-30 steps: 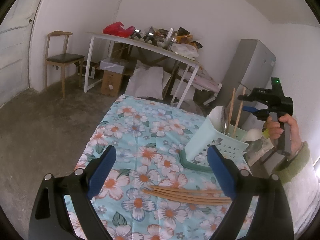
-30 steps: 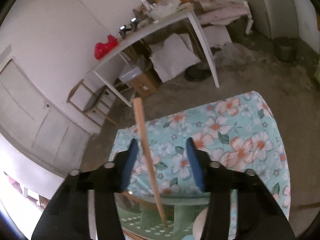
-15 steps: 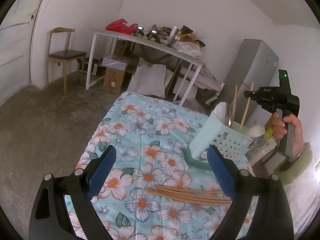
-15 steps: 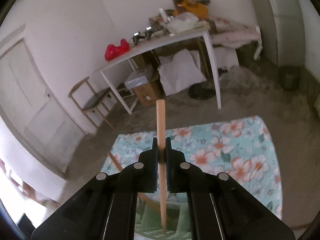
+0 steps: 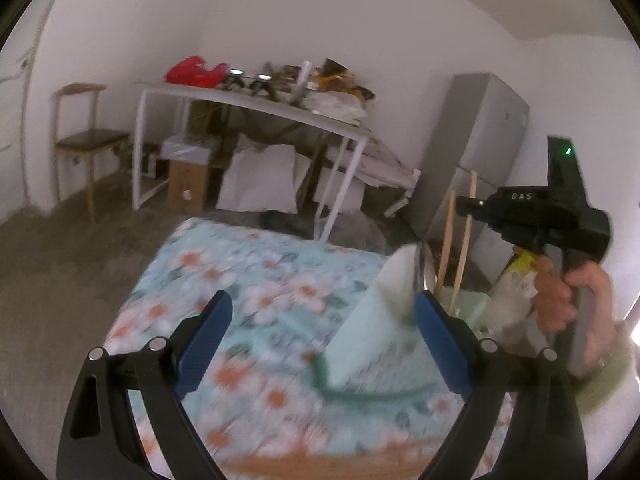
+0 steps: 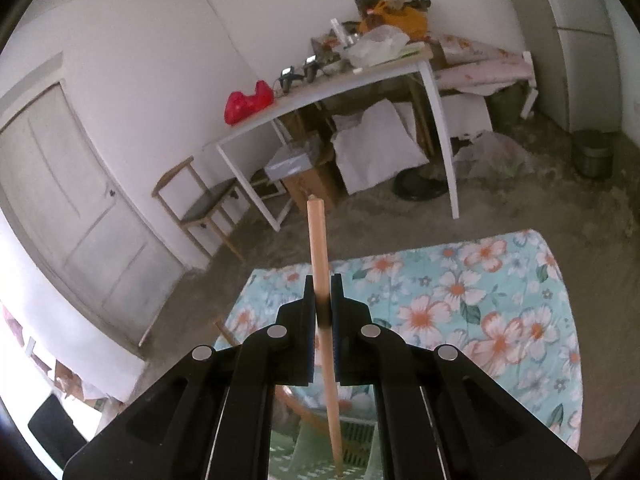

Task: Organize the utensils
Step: 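Lower the chopstick into the green basket and open the right tool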

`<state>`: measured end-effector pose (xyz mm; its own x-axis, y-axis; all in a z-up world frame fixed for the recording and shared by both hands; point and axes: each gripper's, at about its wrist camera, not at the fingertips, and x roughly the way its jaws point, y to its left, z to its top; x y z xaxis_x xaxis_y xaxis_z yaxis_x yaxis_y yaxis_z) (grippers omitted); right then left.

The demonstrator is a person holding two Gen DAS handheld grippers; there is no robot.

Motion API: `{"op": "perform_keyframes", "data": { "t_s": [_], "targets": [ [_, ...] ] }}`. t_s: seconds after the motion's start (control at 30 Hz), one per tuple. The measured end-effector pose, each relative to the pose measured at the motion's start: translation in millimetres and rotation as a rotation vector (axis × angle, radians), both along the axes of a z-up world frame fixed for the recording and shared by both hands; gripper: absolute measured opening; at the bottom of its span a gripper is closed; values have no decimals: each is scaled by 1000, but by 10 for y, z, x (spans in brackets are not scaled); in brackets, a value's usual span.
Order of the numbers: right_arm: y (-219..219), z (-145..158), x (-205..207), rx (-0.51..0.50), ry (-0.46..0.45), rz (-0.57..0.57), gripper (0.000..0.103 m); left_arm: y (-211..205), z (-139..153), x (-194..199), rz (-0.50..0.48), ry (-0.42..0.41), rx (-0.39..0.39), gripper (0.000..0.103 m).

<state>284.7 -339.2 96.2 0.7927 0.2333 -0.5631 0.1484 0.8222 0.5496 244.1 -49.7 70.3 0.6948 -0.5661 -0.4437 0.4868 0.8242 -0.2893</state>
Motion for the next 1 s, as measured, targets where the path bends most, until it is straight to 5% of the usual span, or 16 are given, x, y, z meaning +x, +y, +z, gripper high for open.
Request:
{"op": "perform_keyframes", "data": {
  "t_s": [0.23,0.77,1.0],
  "targets": [
    [-9,-9,-51,-11,-2,6,5,-557,-272,215,-57,51,136,87],
    [-174,119,-212,31,-128,-56,5,-543,-340,232,-52,51,139,86],
    [-80,54,-329,-7,-137,-61,5,-348,-169,138,-39,0,70,86]
  ]
}}
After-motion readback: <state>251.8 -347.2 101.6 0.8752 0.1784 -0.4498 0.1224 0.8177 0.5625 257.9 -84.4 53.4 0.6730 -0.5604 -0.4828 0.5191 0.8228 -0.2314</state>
